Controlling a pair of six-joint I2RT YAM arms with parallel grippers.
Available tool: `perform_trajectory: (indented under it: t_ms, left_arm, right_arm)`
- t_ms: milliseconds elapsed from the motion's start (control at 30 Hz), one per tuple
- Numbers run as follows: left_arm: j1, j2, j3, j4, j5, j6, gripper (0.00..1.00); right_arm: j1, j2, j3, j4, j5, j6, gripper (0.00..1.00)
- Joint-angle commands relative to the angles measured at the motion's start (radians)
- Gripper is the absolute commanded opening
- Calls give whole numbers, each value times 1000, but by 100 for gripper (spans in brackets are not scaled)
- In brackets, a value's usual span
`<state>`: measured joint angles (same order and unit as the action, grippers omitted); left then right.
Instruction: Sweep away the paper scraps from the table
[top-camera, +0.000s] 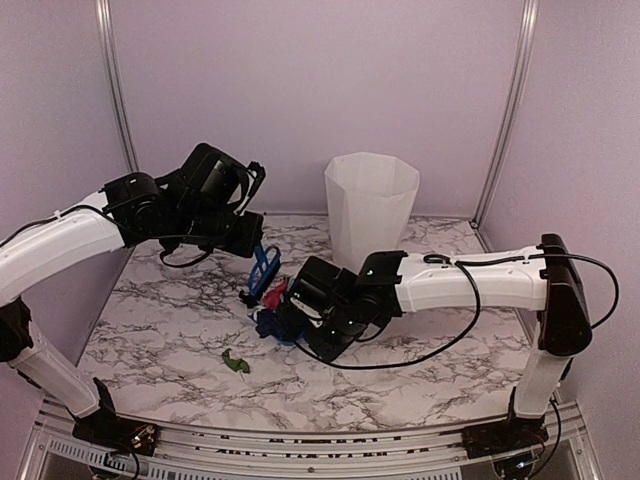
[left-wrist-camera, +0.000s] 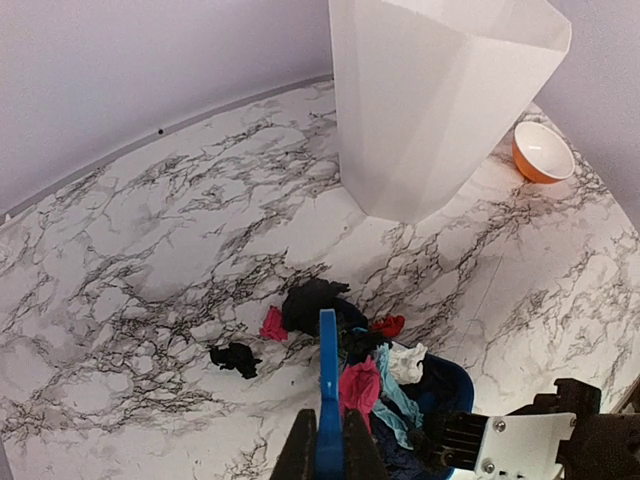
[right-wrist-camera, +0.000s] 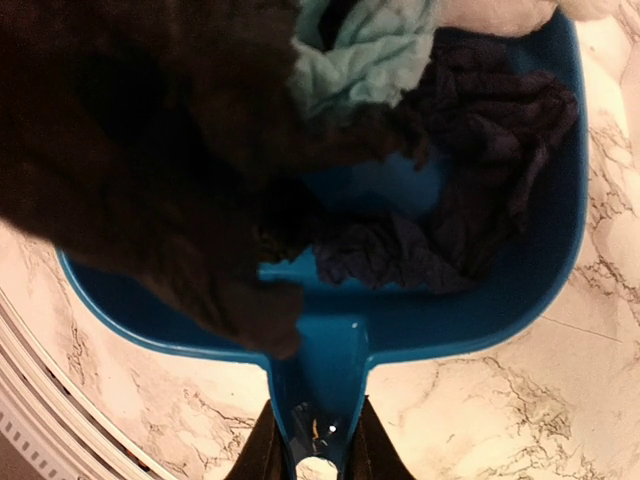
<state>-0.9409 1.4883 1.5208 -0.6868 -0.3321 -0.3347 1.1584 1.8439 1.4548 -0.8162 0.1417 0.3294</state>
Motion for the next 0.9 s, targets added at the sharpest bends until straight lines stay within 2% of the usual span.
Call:
perform_trajectory:
  t_ms: [0,233,367,500,633,867]
  left_arm:
    - [-1,-42,49,-33,-54,-28,0]
    - [21,-93,52,-31,-147,-84,0]
    - [96,-155,14,-17,-187,-120,0]
    - [183,-204,-46,16,-146,-124,0]
    - [239,-222,-106,50,-102,-122,0]
    - [294,-216,-209,120,-29,-121,0]
  right_arm:
    - [-10,-44,26,-1,44,17,0]
    - [-13,-78,72,-66,68,9,0]
    - [-13,-99,111,-106,72,-4,0]
    - [-16,-107,186,-169,85,-22,0]
    - [-30,-100,301,-251,96,-52,0]
    - [-127,-42,626,-437,131,-125,0]
